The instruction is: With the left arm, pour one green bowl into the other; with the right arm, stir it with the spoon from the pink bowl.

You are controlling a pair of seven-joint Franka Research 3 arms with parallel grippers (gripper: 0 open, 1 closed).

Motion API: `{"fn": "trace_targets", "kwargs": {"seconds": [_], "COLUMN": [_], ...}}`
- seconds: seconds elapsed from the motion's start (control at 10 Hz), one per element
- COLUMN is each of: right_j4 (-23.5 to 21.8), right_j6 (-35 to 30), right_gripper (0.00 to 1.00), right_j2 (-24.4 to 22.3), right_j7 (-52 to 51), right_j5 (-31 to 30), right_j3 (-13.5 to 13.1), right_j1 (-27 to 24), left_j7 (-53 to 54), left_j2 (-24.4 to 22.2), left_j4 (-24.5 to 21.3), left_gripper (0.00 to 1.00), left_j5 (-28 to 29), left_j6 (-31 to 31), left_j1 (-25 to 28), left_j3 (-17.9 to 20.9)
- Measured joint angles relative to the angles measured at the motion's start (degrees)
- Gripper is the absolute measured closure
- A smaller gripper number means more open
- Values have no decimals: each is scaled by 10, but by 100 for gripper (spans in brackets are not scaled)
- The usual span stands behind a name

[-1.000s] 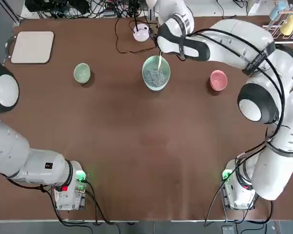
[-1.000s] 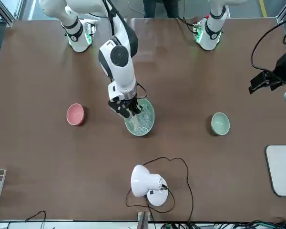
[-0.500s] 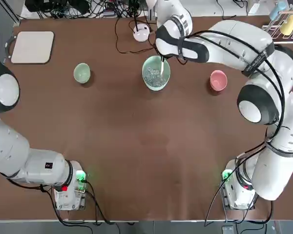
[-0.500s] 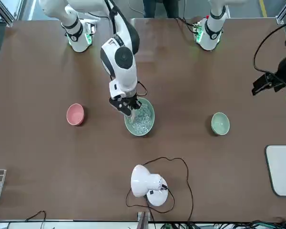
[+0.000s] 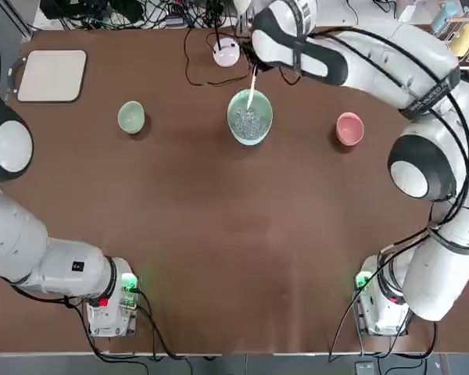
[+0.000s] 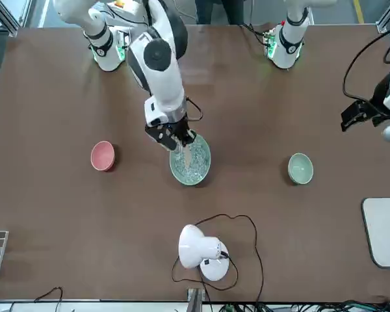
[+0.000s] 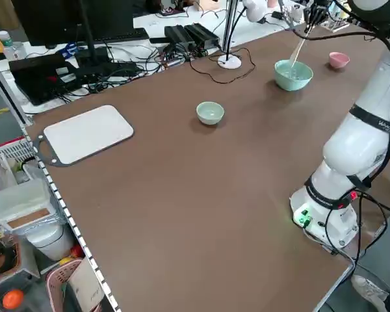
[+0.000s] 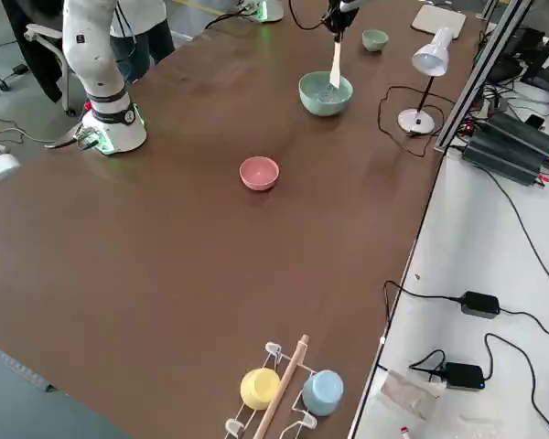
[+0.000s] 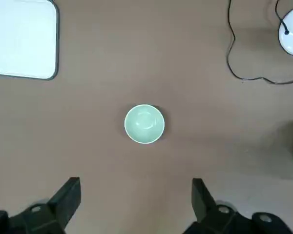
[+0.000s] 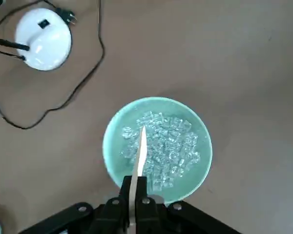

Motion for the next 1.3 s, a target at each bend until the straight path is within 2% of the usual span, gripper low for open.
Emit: {"fn": "trace_targets", "kwargs": {"seconds": [0.2, 0.5, 0.8, 1.3], "right_j4": [1, -15, -100, -240], "right_j6": [-28, -82, -89, -96], "right_gripper": [95, 95, 95, 95], "right_j2": [-30, -88, -140, -168], "right_j7": [-35, -166, -320, -724], "right_j5": [26, 69, 87, 241], "right_j3": [-2, -6, -7, -10], "right_j1": [-25, -120, -204, -382], "left_j7": [0, 0, 0, 2], "left_j2": [1, 1, 1, 1], "left_j4": [0, 0, 0, 1], "left_gripper": [0, 0, 0, 0], "left_j5": [1, 1, 1, -5], "left_j6": [2, 4, 5, 13], "left_j1": [0, 1, 2, 8], "left_j3": [0, 1, 1, 2]}}
